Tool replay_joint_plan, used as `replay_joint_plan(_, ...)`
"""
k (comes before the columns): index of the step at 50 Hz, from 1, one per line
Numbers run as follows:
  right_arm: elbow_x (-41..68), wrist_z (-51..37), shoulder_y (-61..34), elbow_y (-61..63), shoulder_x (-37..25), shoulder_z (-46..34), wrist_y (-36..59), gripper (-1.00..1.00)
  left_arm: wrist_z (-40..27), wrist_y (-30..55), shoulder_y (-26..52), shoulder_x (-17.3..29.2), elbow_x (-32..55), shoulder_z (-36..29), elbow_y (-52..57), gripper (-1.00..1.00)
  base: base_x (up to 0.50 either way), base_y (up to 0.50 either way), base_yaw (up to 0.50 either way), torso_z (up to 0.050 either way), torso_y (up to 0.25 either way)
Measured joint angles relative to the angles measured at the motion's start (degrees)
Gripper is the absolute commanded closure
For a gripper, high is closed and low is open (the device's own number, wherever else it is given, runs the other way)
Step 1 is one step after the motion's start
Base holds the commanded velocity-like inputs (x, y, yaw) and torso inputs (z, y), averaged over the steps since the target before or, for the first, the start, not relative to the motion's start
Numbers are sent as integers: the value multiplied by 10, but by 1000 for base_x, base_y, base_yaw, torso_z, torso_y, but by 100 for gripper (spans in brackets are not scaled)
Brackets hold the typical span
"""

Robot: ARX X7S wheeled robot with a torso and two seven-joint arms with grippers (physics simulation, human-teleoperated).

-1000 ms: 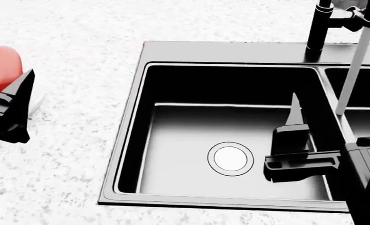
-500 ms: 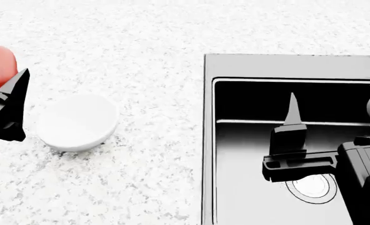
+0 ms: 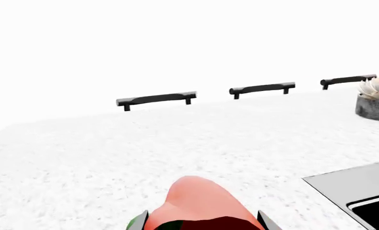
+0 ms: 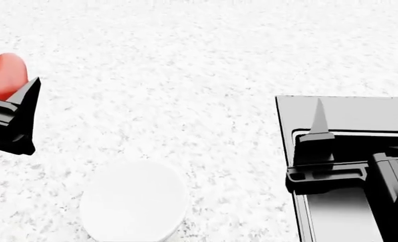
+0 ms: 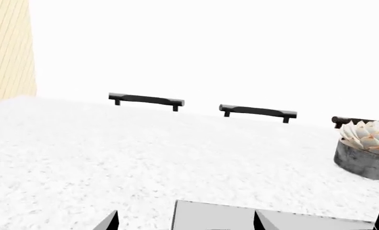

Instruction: Pick the eggplants and mangos from the sink and place them in one bowl. Place the bell pepper in the other bowl. Then turn off the sink faucet.

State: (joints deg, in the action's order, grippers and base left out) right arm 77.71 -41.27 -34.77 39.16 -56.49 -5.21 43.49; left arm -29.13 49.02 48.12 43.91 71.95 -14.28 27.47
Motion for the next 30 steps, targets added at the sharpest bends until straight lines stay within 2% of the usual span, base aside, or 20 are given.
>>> replay_joint_plan(11,12,-1,0,3,-2,4,-2,-100,4,17,19,-31,34,-23,1,100,16,46,0,0,1)
replay_joint_plan(20,23,-3,-5,2,-3,3,1,-100,2,47,47,-86,88,-64,-15,100,0,0,0,0,0)
replay_joint_plan(30,30,-5,-4,1,-4,2,3,-100,12,68,65,-140,91,-116,-47,100,0,0,0,0,0)
